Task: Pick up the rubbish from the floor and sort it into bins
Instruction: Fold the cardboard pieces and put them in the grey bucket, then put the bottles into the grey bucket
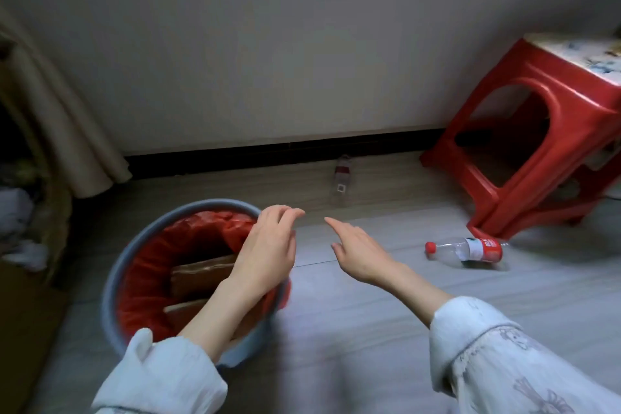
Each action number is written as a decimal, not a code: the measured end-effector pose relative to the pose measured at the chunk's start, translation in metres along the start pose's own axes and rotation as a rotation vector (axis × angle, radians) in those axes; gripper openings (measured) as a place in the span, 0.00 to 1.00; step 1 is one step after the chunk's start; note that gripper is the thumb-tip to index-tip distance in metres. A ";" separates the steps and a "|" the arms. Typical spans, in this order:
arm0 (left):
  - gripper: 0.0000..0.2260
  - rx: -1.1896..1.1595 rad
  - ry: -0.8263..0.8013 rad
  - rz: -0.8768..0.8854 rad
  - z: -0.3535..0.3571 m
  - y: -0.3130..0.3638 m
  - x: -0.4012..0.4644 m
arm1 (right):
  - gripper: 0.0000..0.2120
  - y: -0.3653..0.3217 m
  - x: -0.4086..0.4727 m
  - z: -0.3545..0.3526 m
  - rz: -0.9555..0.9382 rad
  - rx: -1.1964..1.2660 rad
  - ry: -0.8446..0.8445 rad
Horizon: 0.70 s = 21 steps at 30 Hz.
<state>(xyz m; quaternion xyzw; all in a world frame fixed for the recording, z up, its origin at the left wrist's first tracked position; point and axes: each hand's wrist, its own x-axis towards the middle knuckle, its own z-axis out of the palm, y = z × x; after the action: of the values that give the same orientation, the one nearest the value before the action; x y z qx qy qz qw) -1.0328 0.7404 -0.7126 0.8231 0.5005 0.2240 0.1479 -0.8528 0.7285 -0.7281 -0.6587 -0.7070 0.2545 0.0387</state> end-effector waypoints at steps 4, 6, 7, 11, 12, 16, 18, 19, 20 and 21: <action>0.17 -0.003 -0.057 -0.003 0.071 0.044 0.039 | 0.27 0.123 0.014 -0.017 0.077 -0.128 -0.089; 0.17 -0.017 -0.107 -0.059 0.123 0.063 0.063 | 0.27 0.200 0.023 -0.017 0.134 -0.229 -0.149; 0.17 -0.031 -0.138 -0.102 0.142 0.067 0.071 | 0.27 0.229 0.027 -0.016 0.154 -0.282 -0.176; 0.16 -0.075 -0.280 -0.214 0.227 0.081 0.093 | 0.29 0.333 0.042 -0.003 0.218 -0.434 -0.239; 0.16 -0.079 -0.315 -0.248 0.247 0.085 0.098 | 0.31 0.356 0.048 0.001 0.237 -0.465 -0.248; 0.16 -0.038 -0.393 -0.342 0.280 0.080 0.109 | 0.28 0.402 0.070 0.017 0.240 -0.574 -0.231; 0.16 -0.005 -0.413 -0.367 0.285 0.071 0.119 | 0.22 0.408 0.085 0.023 0.156 -0.567 -0.187; 0.16 0.005 -0.422 -0.382 0.288 0.066 0.125 | 0.22 0.406 0.093 0.024 0.109 -0.535 -0.167; 0.16 0.013 -0.429 -0.403 0.290 0.062 0.129 | 0.23 0.402 0.102 0.025 0.070 -0.491 -0.149; 0.16 0.028 -0.435 -0.430 0.293 0.055 0.136 | 0.27 0.398 0.116 0.027 0.039 -0.432 -0.128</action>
<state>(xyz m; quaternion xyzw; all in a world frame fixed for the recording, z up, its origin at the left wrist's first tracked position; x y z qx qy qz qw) -0.7856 0.8304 -0.9077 0.7290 0.6228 -0.0006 0.2843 -0.5156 0.8314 -0.9469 -0.6479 -0.7331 0.1390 -0.1530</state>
